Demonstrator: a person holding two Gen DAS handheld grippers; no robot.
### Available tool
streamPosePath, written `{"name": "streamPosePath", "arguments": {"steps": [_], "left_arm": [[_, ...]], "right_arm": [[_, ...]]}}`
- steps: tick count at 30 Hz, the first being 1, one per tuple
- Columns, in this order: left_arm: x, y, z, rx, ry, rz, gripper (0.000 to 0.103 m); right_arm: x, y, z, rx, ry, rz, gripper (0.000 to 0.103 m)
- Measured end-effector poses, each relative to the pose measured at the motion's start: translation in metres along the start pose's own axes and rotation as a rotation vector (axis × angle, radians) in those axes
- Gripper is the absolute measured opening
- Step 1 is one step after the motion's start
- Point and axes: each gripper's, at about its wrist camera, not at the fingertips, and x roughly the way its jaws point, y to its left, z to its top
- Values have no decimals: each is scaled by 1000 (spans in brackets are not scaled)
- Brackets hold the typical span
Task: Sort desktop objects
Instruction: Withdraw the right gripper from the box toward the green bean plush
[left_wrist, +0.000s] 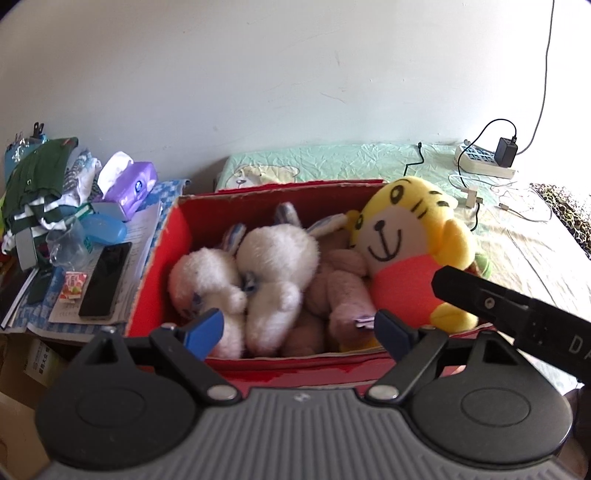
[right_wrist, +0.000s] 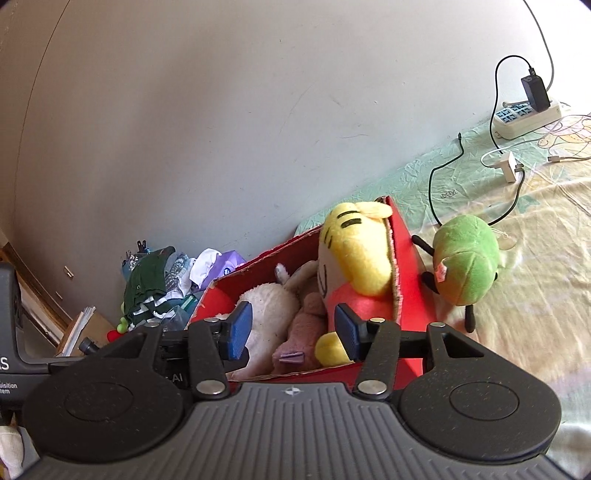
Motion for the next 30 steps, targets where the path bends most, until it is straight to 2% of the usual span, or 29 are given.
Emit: {"name": "streamPosePath", "arguments": {"steps": [11,19,30], "left_arm": [[-2,-51,10,-59,18,-7,87],[-1,-103,15,-41,20,-15,87],[16,-163,11,-22,68,-16,87]], "right_arm": [[-27,-45,26,34,36,49,53],[-43,-95,43,94,68,42,53],[-55,-150,53,154,121,35,53]]}}
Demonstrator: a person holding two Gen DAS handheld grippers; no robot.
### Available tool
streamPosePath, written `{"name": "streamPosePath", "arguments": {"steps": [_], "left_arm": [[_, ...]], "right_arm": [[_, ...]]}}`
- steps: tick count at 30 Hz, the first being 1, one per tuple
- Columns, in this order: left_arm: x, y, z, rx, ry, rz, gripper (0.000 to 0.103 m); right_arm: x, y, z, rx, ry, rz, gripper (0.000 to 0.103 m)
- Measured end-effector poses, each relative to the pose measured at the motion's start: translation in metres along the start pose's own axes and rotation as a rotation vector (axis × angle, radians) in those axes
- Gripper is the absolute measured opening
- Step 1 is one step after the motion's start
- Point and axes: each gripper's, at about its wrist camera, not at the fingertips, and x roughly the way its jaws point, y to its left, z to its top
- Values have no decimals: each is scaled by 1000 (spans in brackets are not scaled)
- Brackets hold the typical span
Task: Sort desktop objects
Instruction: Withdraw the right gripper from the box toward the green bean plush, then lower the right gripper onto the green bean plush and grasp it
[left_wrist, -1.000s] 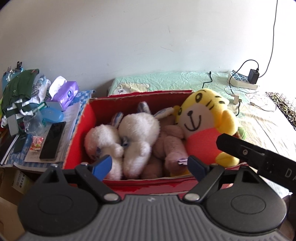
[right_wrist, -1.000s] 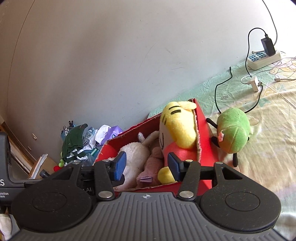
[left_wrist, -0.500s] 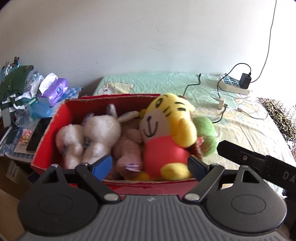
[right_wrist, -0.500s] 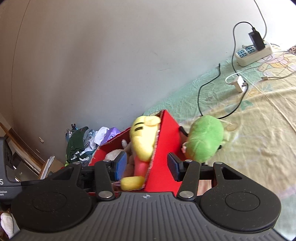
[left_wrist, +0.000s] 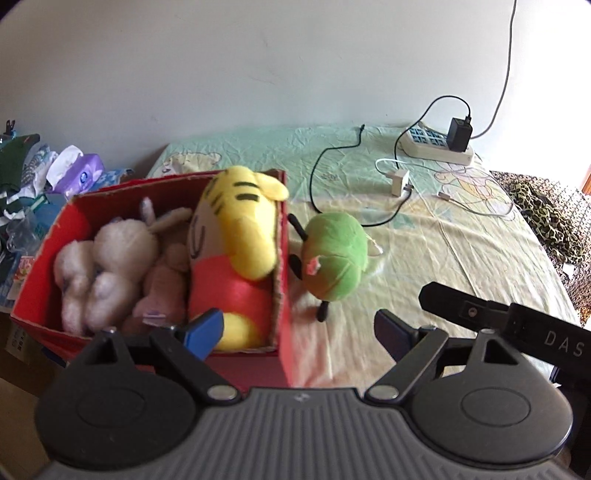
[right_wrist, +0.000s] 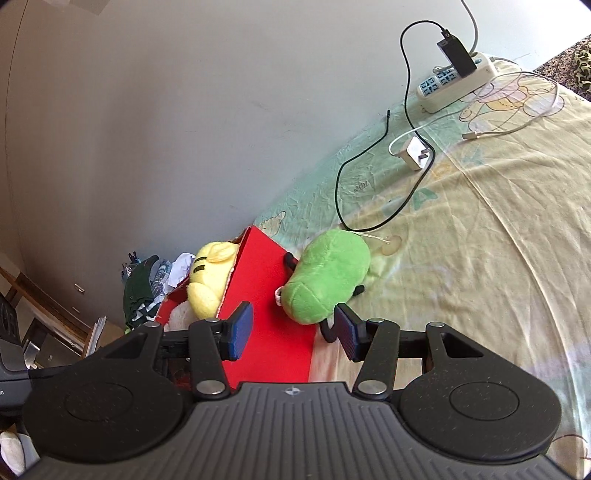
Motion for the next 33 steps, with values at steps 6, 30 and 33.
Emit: {"name": "streamPosePath", "arguments": {"steps": [6,30,33], "left_arm": [[4,-21,-13,29,-31,12,87],[42,-68,-59,118,-62,-35,87],[45,-68,-61,120,-53,-40,87]], "right_arm": [[-5,-22,4,15,28,-15,53],[83,-7,70,-328,186,52,53],[112,1,74,-384,203,43,53]]}}
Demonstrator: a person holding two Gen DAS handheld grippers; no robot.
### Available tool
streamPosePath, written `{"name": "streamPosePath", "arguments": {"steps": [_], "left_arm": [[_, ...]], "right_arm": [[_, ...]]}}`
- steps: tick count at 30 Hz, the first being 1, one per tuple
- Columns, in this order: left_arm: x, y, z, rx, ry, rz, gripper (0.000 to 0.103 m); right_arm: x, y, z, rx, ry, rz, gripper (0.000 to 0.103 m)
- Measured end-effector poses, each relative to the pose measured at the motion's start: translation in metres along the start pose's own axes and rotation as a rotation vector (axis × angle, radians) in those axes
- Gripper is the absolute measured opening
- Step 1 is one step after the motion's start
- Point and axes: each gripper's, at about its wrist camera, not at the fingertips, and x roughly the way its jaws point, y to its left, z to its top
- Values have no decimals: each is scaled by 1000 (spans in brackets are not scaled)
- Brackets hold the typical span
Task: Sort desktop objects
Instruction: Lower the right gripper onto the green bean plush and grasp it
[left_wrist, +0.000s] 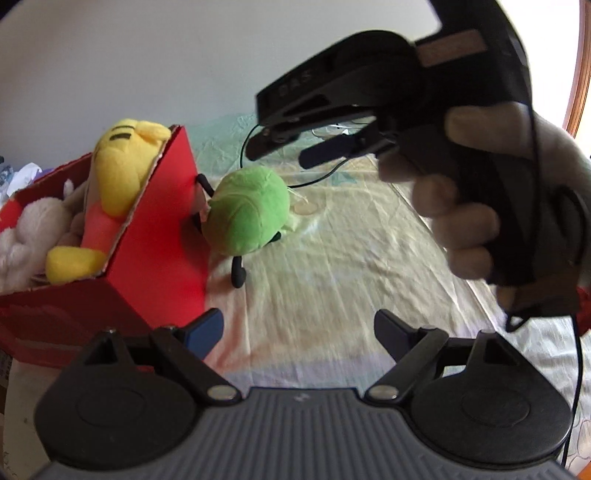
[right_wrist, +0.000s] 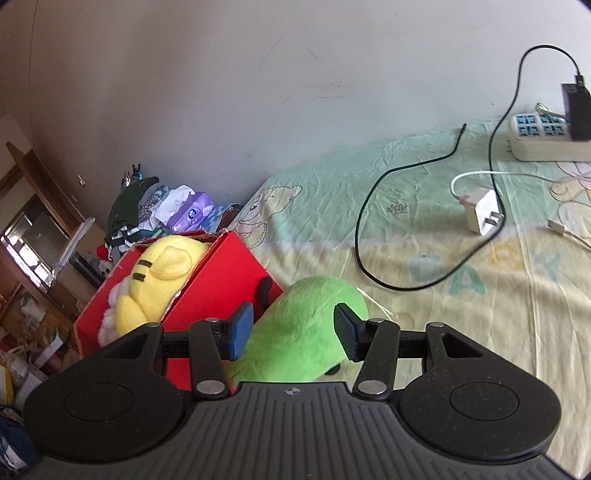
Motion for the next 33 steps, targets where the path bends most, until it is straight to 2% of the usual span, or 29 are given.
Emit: {"name": "streamPosePath", "arguments": {"steps": [5,9,13,16,18,19,22,26,33], "left_arm": [[3,3,-1,-15,22,-17,87],[3,4,-1,-5,32,-33,87],[5,4,-1,10,41,-53,87],[4,6,2,15,35,-73,87],[5,7,7,15,29,-91,87],[6,7,10,15,24,-99,87],[8,6,19,17,6,-116,87],[18,12,31,-13,7,-152,87],[51,23,61,-100,-17,-194,87]], "right_arm": [[32,16,10,-129,-20,-12,53],[52,16,6,-204,18,-17,53],[47,18,-5,-364,5,-103,54],[28,10,-16,-368,5,-84,54],[16,-2,-20,-319,18,-75,57],[10,-10,-21,-268,30,-66,61],[-7,-40,-29,-96,55,-26,62],[-25,-60,-38,2,33,-64,62],[-41,-94,-45,163,23,-65,59]]}}
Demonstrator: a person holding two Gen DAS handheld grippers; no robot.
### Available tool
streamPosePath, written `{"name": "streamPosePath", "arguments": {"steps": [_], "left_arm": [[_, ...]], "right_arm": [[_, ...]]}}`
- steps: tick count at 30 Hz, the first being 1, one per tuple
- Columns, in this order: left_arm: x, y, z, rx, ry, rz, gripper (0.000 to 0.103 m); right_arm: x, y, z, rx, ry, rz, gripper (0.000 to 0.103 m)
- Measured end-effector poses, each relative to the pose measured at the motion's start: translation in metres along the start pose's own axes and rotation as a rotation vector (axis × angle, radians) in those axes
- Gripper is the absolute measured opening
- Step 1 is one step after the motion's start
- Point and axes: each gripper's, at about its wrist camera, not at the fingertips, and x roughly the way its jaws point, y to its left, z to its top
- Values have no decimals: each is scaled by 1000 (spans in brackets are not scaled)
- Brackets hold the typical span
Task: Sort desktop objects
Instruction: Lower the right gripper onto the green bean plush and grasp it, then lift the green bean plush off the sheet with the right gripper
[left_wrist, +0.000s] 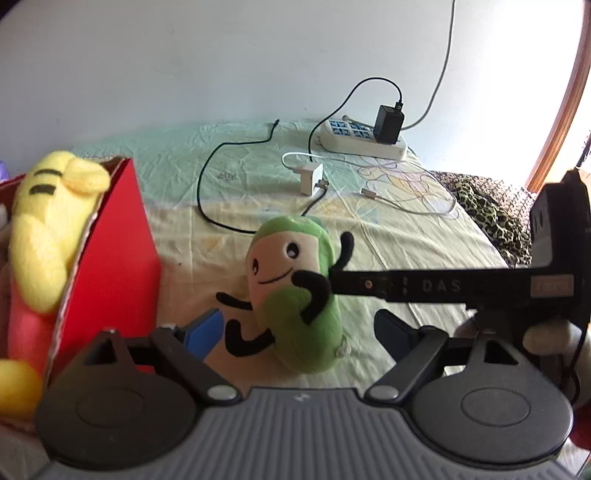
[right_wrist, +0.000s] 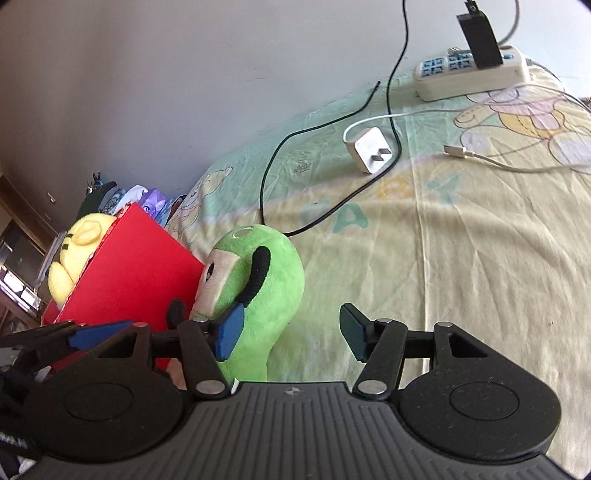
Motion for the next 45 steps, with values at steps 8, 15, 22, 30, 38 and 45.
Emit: {"name": "streamPosePath", "arguments": {"steps": [8,15,22,30,38,45], "left_arm": [[47,15,18,-114,84,-65,69],[59,21,20,-155,104,-69,71],[72,17,20,-137,147,-38,70],[63,7,20,-117,139,-43,70],[28,-16,12,-42,97,-57,70],[-10,-24,-4,-33,75,-93,70]], "right_arm": [[-11,-29,6,172,-36,51,56],[-2,-35,17,285,-5,213,56],[31,-21,15,278,92,278,59],[20,-30,14,322,114,312,53],[-19,-14,8,287,91,303,53],[-48,14,-15,249,56,274,54]]}}
